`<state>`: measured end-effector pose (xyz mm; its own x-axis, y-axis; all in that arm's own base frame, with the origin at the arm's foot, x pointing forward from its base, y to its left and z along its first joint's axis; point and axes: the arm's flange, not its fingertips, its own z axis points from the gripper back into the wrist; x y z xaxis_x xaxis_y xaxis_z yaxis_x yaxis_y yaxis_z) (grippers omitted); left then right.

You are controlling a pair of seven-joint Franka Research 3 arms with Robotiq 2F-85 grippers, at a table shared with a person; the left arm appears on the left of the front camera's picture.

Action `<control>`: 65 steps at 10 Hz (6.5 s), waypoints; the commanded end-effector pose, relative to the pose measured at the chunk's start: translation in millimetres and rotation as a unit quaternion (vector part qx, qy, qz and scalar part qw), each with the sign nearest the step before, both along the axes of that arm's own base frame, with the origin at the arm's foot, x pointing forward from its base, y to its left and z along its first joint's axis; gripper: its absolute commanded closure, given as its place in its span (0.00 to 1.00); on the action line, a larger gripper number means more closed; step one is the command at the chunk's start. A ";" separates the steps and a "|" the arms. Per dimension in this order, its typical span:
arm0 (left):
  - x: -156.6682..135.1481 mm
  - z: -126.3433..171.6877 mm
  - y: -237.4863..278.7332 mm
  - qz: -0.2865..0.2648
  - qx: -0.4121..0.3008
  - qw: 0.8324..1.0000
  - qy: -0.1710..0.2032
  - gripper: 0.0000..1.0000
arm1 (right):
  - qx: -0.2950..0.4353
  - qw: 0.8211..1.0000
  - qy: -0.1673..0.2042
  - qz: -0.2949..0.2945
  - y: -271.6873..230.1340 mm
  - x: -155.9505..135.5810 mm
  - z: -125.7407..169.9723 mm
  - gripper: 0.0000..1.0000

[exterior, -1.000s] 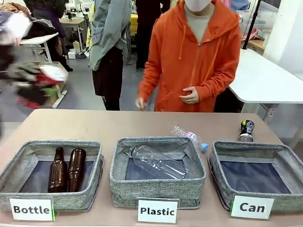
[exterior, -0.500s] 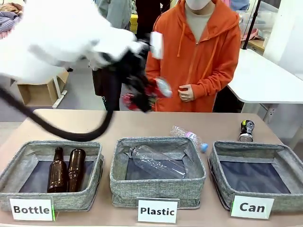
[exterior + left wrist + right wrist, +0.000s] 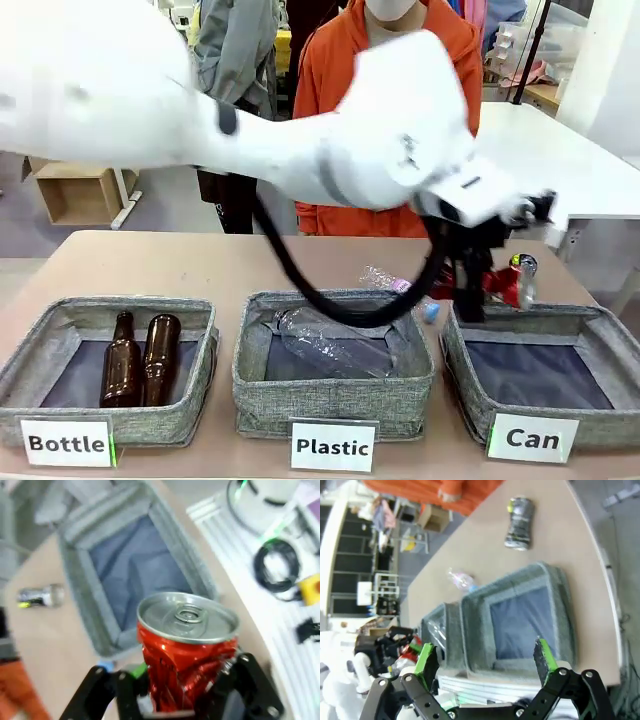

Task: Sort the can waste into the basket.
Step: Pick up the can waste from the table and place it in the right Fabric basket.

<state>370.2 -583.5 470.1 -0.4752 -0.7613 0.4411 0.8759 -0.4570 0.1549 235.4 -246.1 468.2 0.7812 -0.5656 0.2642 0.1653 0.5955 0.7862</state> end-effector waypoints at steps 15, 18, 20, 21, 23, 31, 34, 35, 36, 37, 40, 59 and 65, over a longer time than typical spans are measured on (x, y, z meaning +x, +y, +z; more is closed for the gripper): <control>-4.2 -24.0 -109.0 -0.042 0.041 0.997 -0.049 0.00 | -0.047 0.997 0.048 -0.029 -44.2 -99.9 5.7 0.00; -7.5 -20.3 -103.1 -0.042 0.034 0.997 -0.060 0.00 | -0.047 0.997 0.048 -0.029 -44.2 -99.9 5.7 0.00; -7.8 -14.0 -95.0 -0.046 0.038 0.997 -0.047 0.00 | -0.049 0.997 0.049 -0.023 -41.4 -99.8 2.2 0.00; -8.3 -8.2 -88.9 -0.049 0.033 0.998 -0.037 0.00 | -0.009 1.000 0.012 -0.004 -45.5 -100.2 4.4 0.00; -5.9 17.2 -70.7 -0.017 -0.008 0.999 0.031 0.00 | 0.067 0.998 -0.008 0.018 -38.8 -74.6 10.2 0.00; 15.4 47.3 -8.5 0.245 -0.102 0.952 0.152 0.00 | 0.129 0.991 -0.014 0.041 -32.8 -29.0 9.4 0.00; 12.5 43.5 -9.2 0.236 -0.096 0.955 0.156 0.00 | 0.129 0.991 -0.014 0.030 -37.8 -34.7 7.4 0.00; 12.4 43.0 -9.4 0.234 -0.096 0.955 0.155 0.00 | 0.131 0.991 -0.011 0.031 -37.6 -33.9 5.4 0.00; 12.4 43.0 -8.2 0.231 -0.093 0.956 0.156 0.00 | 0.128 0.991 -0.007 0.034 -35.4 -33.4 5.4 0.00; 12.9 44.3 -3.5 0.230 -0.093 0.955 0.160 0.00 | 0.124 0.992 -0.003 0.039 -32.5 -32.9 7.0 0.00; 5.5 53.1 42.5 0.235 -0.022 0.952 0.193 0.00 | 0.114 0.991 0.017 0.074 -14.4 -12.9 11.7 0.00; -43.9 -8.8 622.7 0.506 -0.404 0.607 0.461 0.00 | 0.256 0.879 0.010 0.402 197.4 133.0 -19.9 0.00; -43.9 -8.8 622.7 0.506 -0.404 0.607 0.461 0.00 | 0.256 0.879 0.010 0.402 197.4 133.0 -19.9 0.00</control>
<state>330.4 39.3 460.4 0.7836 0.1712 0.5973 0.5382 0.2933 -0.7901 370.8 -50.2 442.7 0.9826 0.1282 0.1342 -0.1467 0.0938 0.9847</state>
